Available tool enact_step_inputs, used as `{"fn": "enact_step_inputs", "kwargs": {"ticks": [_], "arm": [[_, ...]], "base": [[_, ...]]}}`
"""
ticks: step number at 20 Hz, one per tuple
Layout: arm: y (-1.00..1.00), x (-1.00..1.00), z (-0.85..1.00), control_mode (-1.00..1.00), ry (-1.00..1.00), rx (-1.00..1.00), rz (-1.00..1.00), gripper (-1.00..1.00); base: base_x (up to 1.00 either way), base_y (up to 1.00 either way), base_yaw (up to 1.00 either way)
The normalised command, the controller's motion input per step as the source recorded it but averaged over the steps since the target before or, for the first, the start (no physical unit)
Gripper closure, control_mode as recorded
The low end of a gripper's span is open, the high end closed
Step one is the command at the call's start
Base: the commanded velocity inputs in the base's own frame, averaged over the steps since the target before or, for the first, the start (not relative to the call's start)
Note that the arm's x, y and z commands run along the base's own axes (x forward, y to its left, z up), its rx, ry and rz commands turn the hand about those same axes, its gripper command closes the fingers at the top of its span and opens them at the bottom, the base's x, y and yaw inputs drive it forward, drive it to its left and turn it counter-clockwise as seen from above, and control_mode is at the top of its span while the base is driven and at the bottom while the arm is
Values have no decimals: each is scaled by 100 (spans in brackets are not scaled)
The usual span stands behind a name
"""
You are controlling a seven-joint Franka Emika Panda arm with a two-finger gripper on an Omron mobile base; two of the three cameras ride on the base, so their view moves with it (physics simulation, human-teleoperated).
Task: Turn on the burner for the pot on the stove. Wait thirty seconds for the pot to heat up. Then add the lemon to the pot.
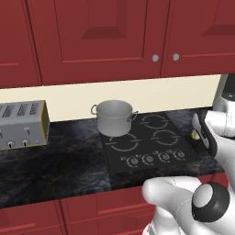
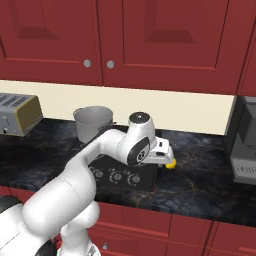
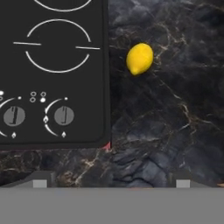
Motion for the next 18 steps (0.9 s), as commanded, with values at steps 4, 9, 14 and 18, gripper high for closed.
{"fn": "enact_step_inputs", "kwargs": {"ticks": [4, 9, 14, 18], "arm": [[-3, 40, -4, -100, 0, 8, 0, -100], [-7, 42, 0, -100, 0, 6, 0, -100], [-30, 25, -2, -100, 0, 7, -2, -100], [-18, 27, -11, -100, 6, 5, -3, -100]], "base": [[0, 0, 0], [0, 0, 0], [0, 0, 0], [0, 0, 0]]}}
